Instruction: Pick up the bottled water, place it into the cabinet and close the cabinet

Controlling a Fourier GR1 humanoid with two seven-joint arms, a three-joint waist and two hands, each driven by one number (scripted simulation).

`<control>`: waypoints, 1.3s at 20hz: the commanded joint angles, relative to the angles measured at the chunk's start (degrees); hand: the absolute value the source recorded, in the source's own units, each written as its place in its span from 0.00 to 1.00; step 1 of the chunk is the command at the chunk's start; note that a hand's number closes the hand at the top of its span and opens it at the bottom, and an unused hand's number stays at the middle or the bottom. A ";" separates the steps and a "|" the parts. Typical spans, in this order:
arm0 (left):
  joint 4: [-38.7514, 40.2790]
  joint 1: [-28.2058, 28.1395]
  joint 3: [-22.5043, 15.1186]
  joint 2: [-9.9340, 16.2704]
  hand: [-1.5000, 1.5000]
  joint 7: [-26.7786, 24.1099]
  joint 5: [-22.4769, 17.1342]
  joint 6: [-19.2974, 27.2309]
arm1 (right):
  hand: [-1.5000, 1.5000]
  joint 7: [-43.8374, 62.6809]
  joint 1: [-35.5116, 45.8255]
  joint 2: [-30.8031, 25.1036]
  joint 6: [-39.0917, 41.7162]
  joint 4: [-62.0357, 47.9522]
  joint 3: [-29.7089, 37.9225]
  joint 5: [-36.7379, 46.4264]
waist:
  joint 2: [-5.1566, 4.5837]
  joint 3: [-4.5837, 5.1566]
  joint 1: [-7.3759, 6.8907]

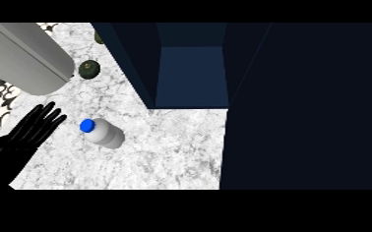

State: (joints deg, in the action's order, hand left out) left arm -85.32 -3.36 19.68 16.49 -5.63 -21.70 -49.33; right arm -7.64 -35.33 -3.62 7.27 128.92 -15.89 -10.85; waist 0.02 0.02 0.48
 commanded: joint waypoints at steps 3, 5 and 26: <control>12.82 6.36 2.02 3.29 0.00 -6.79 5.72 -3.42 | 0.00 -0.86 -0.58 -0.24 -0.18 -0.05 0.62 -1.14 | -0.02 0.00 0.06; 18.03 7.57 -0.44 0.09 0.00 -15.37 17.06 -0.52 | 0.00 -0.50 -0.74 -0.76 0.25 1.16 0.85 -1.84 | -0.10 0.05 0.31; 59.94 26.01 -5.03 3.36 0.00 -31.41 25.66 4.82 | 0.00 -1.30 -2.06 -0.93 -1.67 1.55 -3.71 1.60 | -0.51 0.19 1.15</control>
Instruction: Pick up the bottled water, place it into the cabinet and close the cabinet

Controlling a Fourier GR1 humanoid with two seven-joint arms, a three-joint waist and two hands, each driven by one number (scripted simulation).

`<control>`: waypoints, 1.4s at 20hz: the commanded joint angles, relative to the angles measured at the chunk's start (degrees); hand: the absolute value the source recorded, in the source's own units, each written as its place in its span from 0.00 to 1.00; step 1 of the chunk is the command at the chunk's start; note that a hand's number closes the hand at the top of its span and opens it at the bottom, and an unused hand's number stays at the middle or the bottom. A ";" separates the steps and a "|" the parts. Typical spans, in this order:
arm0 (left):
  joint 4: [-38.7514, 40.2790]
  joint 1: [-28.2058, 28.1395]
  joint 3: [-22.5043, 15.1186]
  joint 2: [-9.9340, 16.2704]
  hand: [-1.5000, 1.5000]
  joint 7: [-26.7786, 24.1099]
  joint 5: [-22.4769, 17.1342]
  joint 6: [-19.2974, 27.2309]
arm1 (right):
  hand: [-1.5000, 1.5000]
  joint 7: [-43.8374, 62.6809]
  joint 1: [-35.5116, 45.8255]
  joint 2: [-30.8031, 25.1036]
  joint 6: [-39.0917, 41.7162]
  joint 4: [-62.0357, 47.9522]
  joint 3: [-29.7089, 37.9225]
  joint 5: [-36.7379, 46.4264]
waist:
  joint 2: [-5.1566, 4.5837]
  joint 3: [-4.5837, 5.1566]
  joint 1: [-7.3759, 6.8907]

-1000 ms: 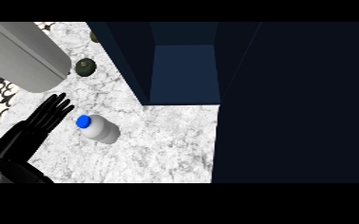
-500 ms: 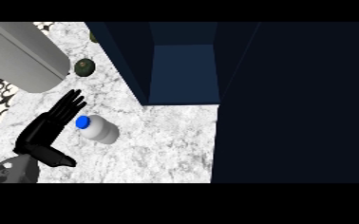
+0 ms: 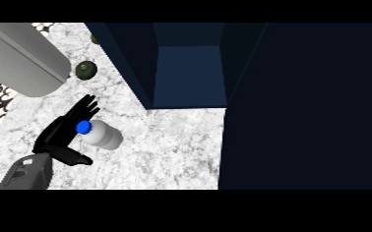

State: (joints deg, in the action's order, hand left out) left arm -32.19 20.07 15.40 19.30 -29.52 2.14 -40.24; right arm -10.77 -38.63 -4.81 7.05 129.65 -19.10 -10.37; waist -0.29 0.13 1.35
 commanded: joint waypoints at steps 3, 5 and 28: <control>8.16 3.12 -2.21 -1.50 0.00 -10.24 3.15 -1.78 | 0.00 -3.57 -0.97 -0.82 1.37 -1.50 -0.08 0.74 | -0.10 0.04 0.44; 9.69 3.97 -2.68 -1.28 0.00 -11.11 3.40 -2.38 | 0.00 -3.03 2.18 0.06 0.77 -4.71 0.76 0.31 | -0.17 0.03 0.13; 16.69 8.01 -3.74 -4.97 0.00 -8.50 -0.57 -12.91 | 0.00 -0.94 3.44 -1.13 0.64 -3.09 1.34 -1.40 | -0.12 0.05 0.06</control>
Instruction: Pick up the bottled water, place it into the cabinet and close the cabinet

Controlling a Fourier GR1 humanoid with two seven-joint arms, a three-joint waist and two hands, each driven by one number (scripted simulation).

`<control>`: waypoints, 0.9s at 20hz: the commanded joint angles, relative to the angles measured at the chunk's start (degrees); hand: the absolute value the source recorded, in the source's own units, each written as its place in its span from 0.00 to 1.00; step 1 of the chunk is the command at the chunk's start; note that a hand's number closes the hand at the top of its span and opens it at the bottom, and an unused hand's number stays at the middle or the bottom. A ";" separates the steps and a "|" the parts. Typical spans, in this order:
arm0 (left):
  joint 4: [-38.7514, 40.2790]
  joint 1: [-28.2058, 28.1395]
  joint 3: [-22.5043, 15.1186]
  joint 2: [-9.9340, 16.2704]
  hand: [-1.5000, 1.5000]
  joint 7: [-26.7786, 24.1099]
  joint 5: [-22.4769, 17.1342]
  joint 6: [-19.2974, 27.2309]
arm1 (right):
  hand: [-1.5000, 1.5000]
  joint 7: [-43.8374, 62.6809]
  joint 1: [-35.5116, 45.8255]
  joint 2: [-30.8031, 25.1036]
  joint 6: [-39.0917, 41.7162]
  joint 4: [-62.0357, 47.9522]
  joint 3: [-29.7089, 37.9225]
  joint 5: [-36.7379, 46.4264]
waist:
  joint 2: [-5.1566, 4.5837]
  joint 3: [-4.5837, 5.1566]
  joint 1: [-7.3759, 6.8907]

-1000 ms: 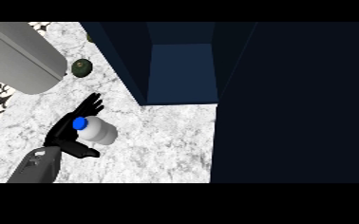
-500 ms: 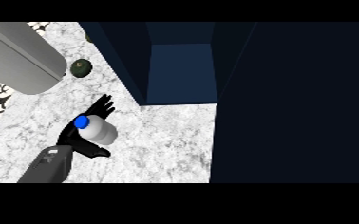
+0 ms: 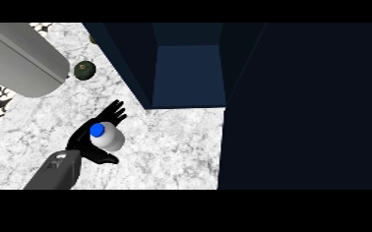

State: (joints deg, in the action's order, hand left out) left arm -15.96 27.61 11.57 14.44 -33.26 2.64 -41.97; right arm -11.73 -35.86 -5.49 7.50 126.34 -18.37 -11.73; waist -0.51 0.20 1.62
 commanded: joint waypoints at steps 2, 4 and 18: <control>0.32 -0.58 -1.00 -1.59 0.00 -5.74 -0.31 -10.95 | 0.00 1.20 0.77 1.00 -1.17 1.06 -1.66 0.60 | -0.06 0.06 -0.02; -0.87 0.66 -1.18 -1.39 0.00 -5.34 -0.52 -10.72 | 0.00 -0.40 -1.70 -1.10 0.88 -0.31 0.83 -1.46 | 0.10 -0.02 0.13; -4.05 -3.15 -5.24 -3.46 1.00 -9.22 0.60 -9.50 | 0.00 -4.20 -2.90 -0.77 0.70 -2.56 -1.06 0.93 | 0.24 -0.06 -0.14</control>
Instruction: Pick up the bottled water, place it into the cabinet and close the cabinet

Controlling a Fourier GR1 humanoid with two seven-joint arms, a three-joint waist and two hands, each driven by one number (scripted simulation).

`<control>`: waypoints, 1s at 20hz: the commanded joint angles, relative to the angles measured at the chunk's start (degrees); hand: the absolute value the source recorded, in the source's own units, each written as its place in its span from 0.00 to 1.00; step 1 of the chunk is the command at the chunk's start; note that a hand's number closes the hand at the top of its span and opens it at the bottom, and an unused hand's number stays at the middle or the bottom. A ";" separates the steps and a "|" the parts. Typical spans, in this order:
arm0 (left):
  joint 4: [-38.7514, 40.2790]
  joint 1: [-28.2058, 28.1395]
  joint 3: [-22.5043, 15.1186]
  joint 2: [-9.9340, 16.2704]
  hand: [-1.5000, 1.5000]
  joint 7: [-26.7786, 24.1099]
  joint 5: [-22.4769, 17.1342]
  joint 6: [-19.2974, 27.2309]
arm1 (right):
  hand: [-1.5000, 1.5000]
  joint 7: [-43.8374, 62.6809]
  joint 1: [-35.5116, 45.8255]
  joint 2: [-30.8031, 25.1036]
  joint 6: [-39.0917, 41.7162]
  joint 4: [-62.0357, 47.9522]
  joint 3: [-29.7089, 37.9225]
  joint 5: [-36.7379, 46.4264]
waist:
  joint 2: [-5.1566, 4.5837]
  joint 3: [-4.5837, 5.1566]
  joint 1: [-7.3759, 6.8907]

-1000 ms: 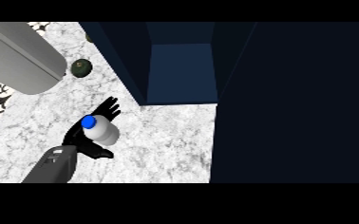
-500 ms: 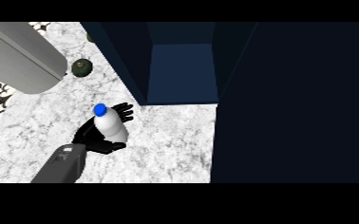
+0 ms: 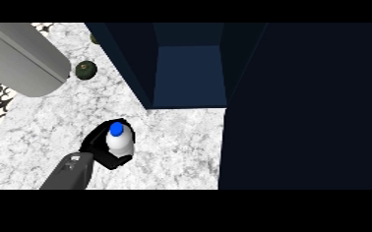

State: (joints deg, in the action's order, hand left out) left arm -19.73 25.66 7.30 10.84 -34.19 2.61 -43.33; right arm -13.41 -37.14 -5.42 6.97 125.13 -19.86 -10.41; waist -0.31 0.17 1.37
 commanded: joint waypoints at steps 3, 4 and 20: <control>-0.96 0.51 1.61 -0.52 1.00 -8.09 -2.49 -5.00 | 0.00 -0.35 3.70 0.25 0.05 -2.98 2.30 -1.20 | -0.09 -0.04 -0.50; -0.48 -1.42 3.87 0.05 1.00 -8.23 -4.52 -2.31 | 0.00 -1.62 -0.26 -0.80 0.95 -1.90 1.27 -1.05 | 0.08 -0.06 -0.36; -6.41 -6.27 14.12 -1.11 1.00 -0.81 -20.19 4.72 | 0.00 0.02 0.58 -0.43 -1.88 0.43 -0.39 0.18 | 0.44 -0.18 -1.18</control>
State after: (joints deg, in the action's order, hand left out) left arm -23.62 20.66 21.20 9.63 -34.85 -15.26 -33.82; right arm -13.41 -36.04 -5.69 5.76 124.40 -19.90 -10.38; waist 0.04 0.02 0.24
